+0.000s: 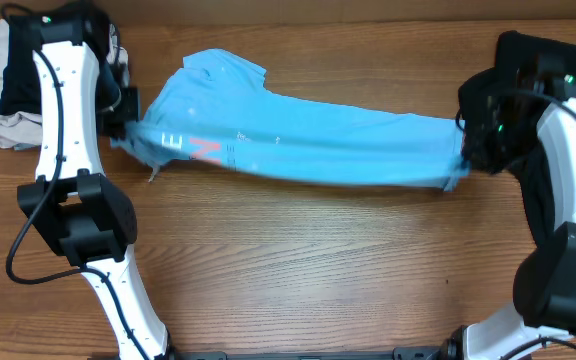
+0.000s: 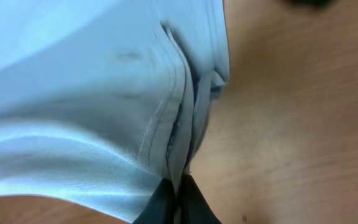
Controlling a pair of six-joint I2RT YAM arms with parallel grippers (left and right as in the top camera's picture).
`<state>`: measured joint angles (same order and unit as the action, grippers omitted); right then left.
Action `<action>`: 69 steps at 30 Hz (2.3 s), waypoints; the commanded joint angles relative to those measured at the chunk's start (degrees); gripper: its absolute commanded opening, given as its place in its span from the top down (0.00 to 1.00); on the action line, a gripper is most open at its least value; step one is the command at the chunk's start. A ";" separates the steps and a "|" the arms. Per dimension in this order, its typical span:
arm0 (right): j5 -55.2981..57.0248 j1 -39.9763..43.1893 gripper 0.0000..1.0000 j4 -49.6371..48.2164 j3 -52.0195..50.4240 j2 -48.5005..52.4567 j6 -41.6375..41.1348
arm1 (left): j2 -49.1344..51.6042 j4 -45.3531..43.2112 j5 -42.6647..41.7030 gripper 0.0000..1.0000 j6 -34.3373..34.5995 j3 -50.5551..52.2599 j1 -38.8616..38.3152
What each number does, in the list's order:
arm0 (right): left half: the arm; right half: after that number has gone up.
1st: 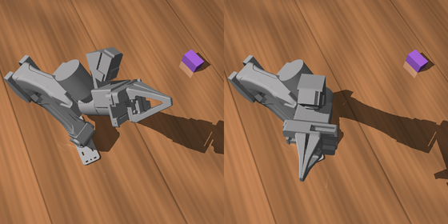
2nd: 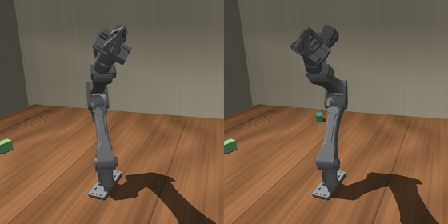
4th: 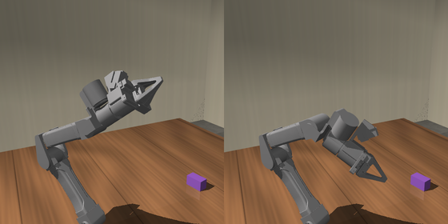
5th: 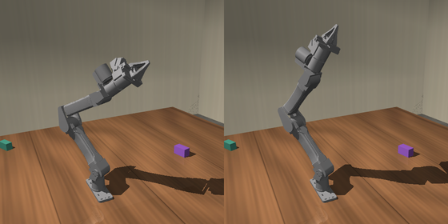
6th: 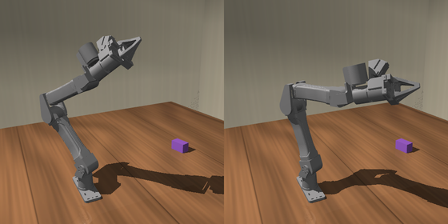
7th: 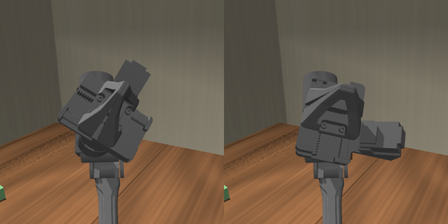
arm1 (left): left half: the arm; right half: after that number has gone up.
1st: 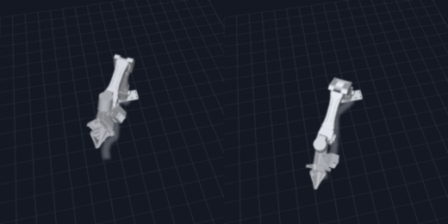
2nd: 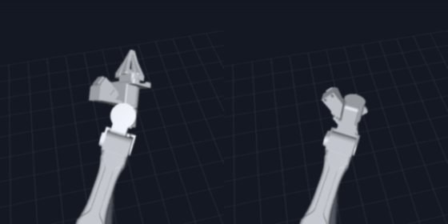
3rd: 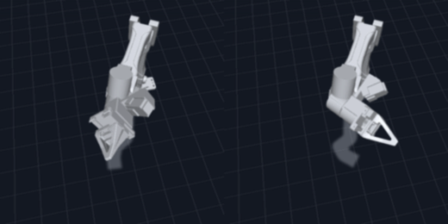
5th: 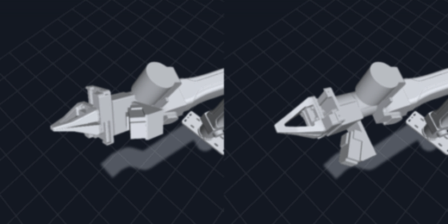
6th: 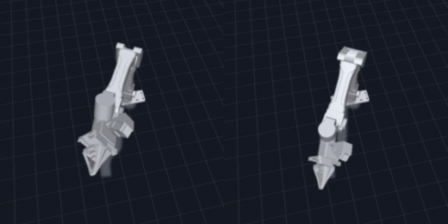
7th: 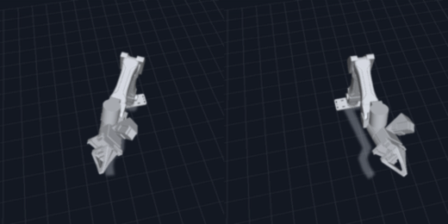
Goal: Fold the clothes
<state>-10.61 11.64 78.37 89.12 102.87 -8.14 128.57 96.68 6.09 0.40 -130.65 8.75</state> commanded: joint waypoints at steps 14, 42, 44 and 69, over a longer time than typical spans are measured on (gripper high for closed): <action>4.57 0.50 0.96 -2.38 -21.22 -10.40 -11.34 | -6.93 0.15 1.75 0.96 -2.16 21.46 0.22; 2.91 0.37 0.16 -5.27 -8.00 -10.38 -1.60 | -6.93 -16.39 -15.56 0.09 -14.45 5.70 -4.13; 2.80 0.33 0.16 -5.95 -5.77 -10.38 -0.72 | -6.86 -23.61 -16.65 0.03 -14.10 5.22 -6.12; 2.99 0.33 0.16 -10.12 -4.02 -10.38 0.94 | 17.79 -65.55 -11.45 0.00 -13.57 -0.15 -12.20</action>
<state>-7.29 11.64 68.31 83.68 93.27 -7.64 144.66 32.95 -5.69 -12.64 -128.53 -3.66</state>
